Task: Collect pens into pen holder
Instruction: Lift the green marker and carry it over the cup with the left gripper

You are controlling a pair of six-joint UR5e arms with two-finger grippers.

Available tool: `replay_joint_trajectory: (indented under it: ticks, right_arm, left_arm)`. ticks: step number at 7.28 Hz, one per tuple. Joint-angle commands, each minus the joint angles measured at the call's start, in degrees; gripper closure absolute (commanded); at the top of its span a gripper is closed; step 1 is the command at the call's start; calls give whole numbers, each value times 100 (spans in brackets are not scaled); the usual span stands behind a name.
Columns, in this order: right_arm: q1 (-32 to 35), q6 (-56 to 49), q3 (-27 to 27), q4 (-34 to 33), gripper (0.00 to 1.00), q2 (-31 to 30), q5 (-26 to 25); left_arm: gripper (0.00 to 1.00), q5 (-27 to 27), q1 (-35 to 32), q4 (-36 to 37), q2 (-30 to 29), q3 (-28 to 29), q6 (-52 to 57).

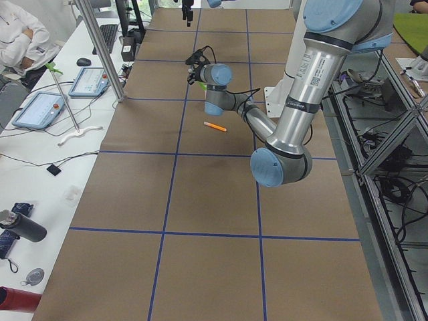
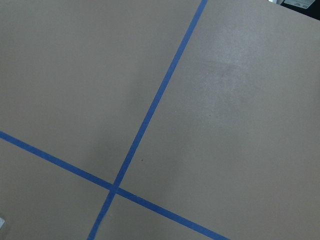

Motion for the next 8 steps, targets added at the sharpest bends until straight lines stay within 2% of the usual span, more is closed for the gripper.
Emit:
replay_joint_trajectory:
  ticks: [1,2,3,6,7,8]
  right_arm:
    - [-9,7,-7,2,0,17,-3]
    - [-9,15,-7,2,0,25,-3]
    - [-9,15,-7,2,0,25,-3]
    - [-9,15,-16,2,0,34,-3]
    - [-9,15,-16,11,0,34,-3]
    - [-9,15,-16,11,0,34,-3]
  left_arm:
    - [100,1328,843,-1425,-519,1096,40]
    - [100,1498,933,-1979,-721,1693,67]
    - [100,1587,978,-2255,-836,2004,76]
    - [98,1597,1092,-2266,-819,2051,173]
    - [47,1597,1153,-2258,-828,2042,173]
    - [21,1640,1215,-2275,-819,2042,173]
